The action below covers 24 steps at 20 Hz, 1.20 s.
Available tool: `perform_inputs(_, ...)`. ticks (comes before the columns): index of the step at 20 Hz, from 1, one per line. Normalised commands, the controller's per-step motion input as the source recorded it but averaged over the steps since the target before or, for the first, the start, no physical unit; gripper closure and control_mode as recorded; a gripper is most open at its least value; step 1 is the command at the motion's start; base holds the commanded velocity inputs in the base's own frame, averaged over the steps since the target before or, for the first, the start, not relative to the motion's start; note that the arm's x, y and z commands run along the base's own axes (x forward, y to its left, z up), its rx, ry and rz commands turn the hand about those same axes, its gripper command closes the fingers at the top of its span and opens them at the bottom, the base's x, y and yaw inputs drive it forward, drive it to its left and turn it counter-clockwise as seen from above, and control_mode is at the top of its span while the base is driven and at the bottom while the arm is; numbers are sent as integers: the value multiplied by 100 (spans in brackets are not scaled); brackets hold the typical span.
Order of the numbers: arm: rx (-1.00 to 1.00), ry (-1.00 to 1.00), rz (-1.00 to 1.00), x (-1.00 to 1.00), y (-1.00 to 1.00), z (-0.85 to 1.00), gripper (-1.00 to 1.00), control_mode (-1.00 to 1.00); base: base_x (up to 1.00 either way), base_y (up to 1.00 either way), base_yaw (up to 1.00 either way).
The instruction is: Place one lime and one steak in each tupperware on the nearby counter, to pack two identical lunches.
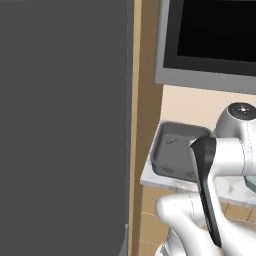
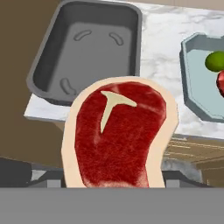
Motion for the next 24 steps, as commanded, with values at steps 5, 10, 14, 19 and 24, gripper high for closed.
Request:
perform_inputs(5, 0, -12, 31, 74, -29, -6, 100, -100, 0, 0, 0)
perform_inputs(10, 0, -4, 15, 72, -12, -32, 100, -100, 0, 0, 0)
perform_inputs(14, 0, 3, 2, 61, 0, -44, 100, -100, 0, 0, 0)
perform_inputs(19, -1, 5, -1, 60, 1, -56, 100, -100, 0, 0, 0)
perform_inputs(24, 0, 0, -9, 61, -27, -21, 100, -100, 0, 0, 0)
